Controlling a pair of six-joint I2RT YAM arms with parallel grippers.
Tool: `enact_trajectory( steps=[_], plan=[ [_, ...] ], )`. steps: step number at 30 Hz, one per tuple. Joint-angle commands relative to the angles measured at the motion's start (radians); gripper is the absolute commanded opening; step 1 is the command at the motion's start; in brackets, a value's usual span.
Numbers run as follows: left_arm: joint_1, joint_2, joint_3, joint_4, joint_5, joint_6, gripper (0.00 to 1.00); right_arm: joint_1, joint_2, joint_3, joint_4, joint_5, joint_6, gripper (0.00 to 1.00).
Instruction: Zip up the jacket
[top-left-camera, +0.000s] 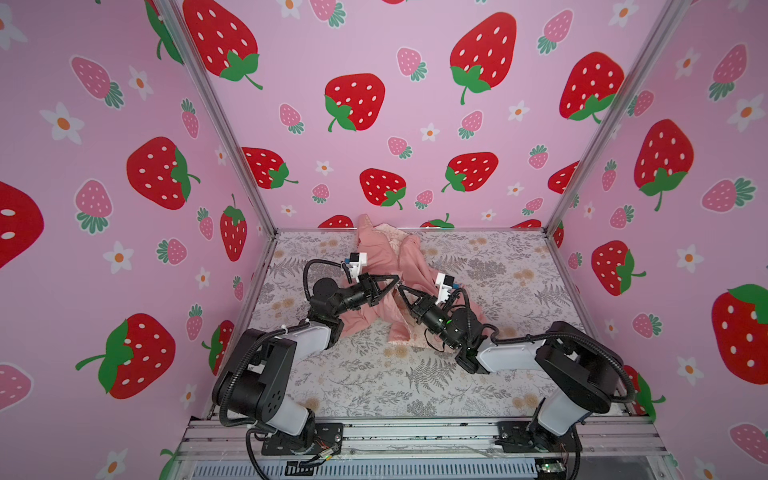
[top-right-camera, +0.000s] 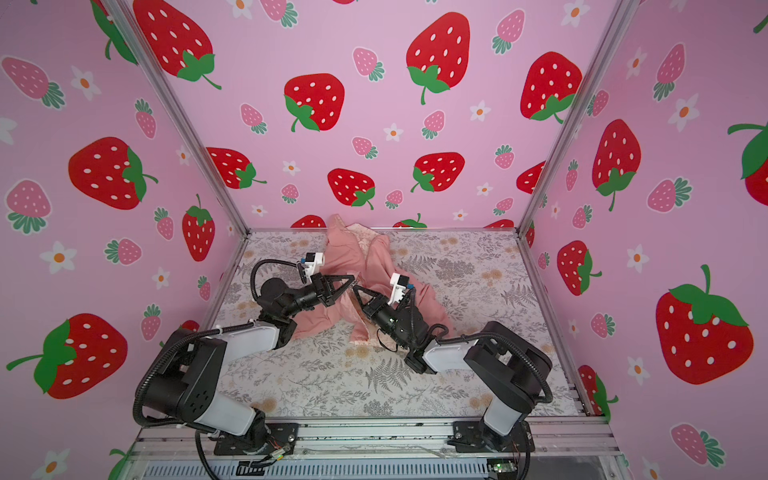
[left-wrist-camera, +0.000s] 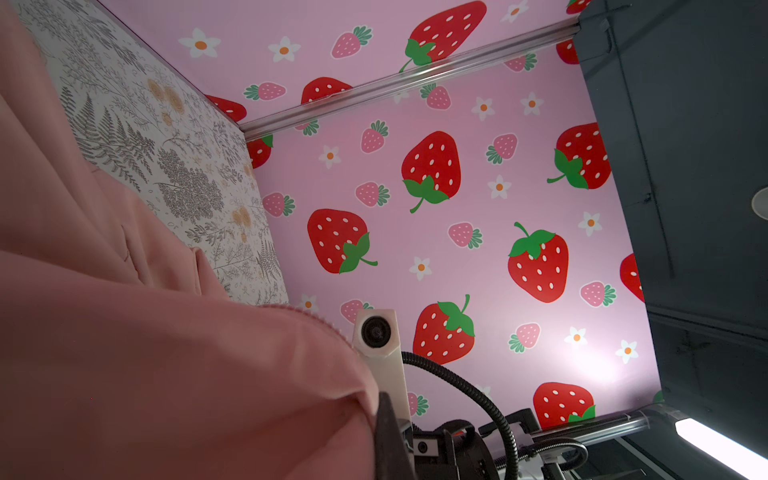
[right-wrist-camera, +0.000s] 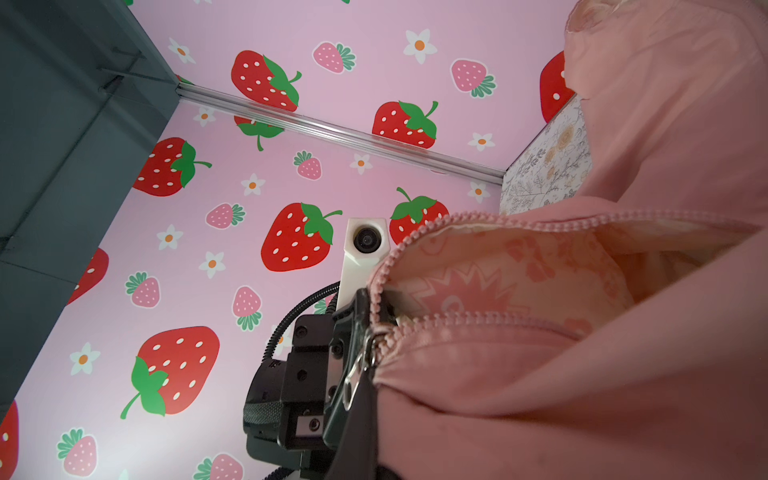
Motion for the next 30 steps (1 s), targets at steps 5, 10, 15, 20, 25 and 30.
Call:
enact_trajectory(
  steps=[5,10,15,20,25,30],
  plan=[
    [0.029,0.0,0.081,0.117,-0.312,-0.025,0.0,0.169,0.078,0.013,-0.127,-0.336,-0.034,0.0],
    [0.028,-0.033,0.035,0.054,-0.306,0.01,0.0,0.126,0.052,-0.036,-0.178,-0.323,-0.05,0.0],
    [0.028,-0.043,-0.014,0.011,-0.302,0.033,0.0,0.089,0.034,-0.057,-0.263,-0.335,-0.096,0.0],
    [0.028,-0.056,-0.058,-0.05,-0.316,0.07,0.0,0.089,0.05,-0.032,-0.331,-0.365,-0.139,0.0],
    [0.028,-0.068,-0.09,-0.107,-0.318,0.094,0.0,0.088,0.031,-0.039,-0.417,-0.358,-0.191,0.0],
    [0.029,-0.089,-0.134,-0.138,-0.324,0.115,0.0,0.087,-0.01,-0.04,-0.544,-0.369,-0.284,0.11]
  ],
)
